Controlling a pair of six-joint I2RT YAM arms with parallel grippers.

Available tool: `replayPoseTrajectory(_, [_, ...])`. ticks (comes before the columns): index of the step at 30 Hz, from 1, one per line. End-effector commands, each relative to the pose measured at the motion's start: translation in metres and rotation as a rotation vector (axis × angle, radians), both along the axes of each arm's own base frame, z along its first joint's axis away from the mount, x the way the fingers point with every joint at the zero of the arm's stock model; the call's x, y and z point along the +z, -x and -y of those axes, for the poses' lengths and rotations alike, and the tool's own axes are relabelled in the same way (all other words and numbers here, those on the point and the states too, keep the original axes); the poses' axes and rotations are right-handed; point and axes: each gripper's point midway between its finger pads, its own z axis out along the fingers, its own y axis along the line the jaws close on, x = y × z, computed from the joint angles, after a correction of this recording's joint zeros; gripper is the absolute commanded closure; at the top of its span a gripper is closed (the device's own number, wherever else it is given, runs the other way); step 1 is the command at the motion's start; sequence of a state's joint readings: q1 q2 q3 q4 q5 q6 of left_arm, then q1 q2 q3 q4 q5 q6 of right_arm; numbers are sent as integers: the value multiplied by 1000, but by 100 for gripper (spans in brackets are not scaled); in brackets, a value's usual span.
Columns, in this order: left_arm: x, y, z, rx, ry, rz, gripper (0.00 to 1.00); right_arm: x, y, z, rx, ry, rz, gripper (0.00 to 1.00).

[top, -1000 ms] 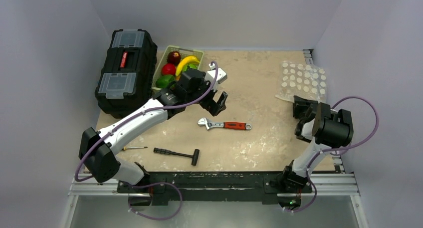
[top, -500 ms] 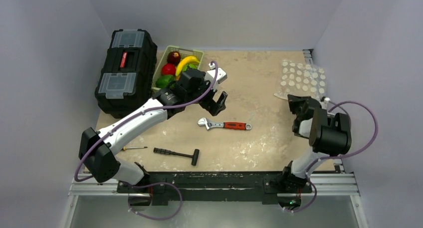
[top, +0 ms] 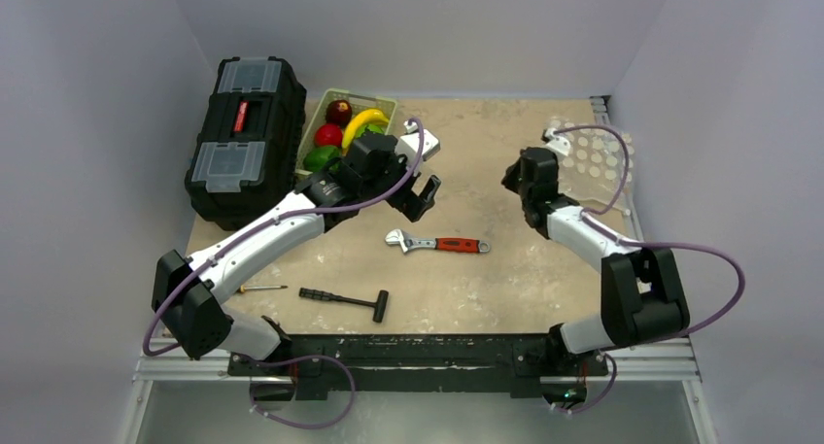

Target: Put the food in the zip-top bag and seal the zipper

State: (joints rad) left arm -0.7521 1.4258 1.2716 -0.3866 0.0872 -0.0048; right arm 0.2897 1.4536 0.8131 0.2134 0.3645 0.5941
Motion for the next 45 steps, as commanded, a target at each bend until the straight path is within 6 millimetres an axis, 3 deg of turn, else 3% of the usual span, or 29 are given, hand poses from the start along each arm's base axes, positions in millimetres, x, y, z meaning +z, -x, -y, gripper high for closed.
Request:
replayPoseTrajectory(1, [26, -5, -5, 11, 11, 82, 4, -13, 10, 43, -17, -269, -15, 100])
replayPoseTrajectory(2, [25, -5, -6, 12, 8, 82, 4, -16, 11, 45, 0, -335, 1, 98])
replayPoseTrajectory(4, [25, -4, -5, 8, 6, 86, 4, -19, 10, 53, -18, -394, 7, 72])
replayPoseTrajectory(6, [27, -4, -1, -5, 13, 78, 5, -22, 5, 67, -80, -431, 12, 51])
replayPoseTrajectory(8, [31, -1, -1, -11, 22, 70, 5, -31, 5, 89, -177, -495, 15, 40])
replayPoseTrajectory(14, [44, 0, -6, -3, 41, 104, 5, -43, 3, 136, -418, -644, 89, 26])
replayPoseTrajectory(19, [52, 3, -7, -6, 67, 112, 5, -51, 1, 154, -542, -740, 152, 24])
replayPoseTrajectory(26, [49, 2, -7, -5, 58, 109, 5, -78, -3, 167, -636, -827, 186, 25])
replayPoseTrajectory(32, [45, -2, -7, 0, 49, 101, 5, -81, -37, 184, -577, -864, 313, 30])
replayPoseTrajectory(34, [42, -3, -6, 1, 43, 93, 5, -78, -53, 185, -509, -896, 375, 42])
replayPoseTrajectory(36, [38, -4, -6, 2, 36, 86, 5, -67, -67, 185, -416, -871, 470, 74])
replayPoseTrajectory(39, [33, -7, -5, 8, 30, 73, 6, -51, -80, 183, -335, -867, 559, 100])
replayPoseTrajectory(45, [28, -10, -7, 24, 12, 64, 6, -7, -75, 166, -215, -767, 612, 100])
